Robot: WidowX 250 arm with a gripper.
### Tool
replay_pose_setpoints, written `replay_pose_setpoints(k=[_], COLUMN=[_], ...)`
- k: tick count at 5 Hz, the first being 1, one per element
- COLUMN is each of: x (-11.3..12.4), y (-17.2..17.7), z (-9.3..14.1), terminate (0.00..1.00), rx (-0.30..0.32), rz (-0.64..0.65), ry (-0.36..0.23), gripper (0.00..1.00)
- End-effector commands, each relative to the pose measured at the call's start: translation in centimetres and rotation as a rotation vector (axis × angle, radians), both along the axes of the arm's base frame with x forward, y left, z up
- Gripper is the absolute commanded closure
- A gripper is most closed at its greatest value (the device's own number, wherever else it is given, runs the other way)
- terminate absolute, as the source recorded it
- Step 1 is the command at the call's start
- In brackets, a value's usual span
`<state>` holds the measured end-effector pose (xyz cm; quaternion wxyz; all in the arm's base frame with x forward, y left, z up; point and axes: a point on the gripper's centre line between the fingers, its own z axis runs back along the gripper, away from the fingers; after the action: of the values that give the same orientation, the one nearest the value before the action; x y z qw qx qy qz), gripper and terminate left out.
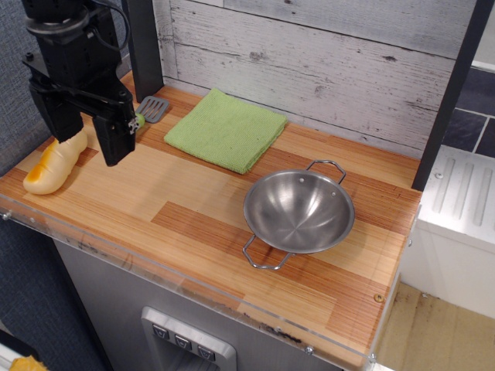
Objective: PICK UP THE GREEN TOWEL AND PUT ANOTHER SIDE OF THE TABLE
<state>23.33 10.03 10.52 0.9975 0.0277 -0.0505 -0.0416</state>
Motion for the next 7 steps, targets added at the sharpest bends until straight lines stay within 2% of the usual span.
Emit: replay_pose_setpoints(k=[1,2,3,4,5,6,7], x=[0.0,3.1,6.5,9.0,11.6,13.4,15.0], y=[0.0,0.2,0.3,-0.2,-1.4,-2.3,-2.7], z=[0.0,-1.1,-1.9,-2.5,-4.2,-5.3,-5.8], terminate=[0.0,0.0,0.0,0.0,0.0,0.0,0.0], rx=[0.0,-0.022,-0.047,-0.037,-0.048,-0.02,-0.03], rz=[0.0,0.054,0.081,0.092,0.049,0.028,0.031], ry=[0.0,-0.072,-0.1,-0.122,-0.104,-0.096,-0.095], gripper=[0.0,0.0,0.0,0.0,0.0,0.0,0.0])
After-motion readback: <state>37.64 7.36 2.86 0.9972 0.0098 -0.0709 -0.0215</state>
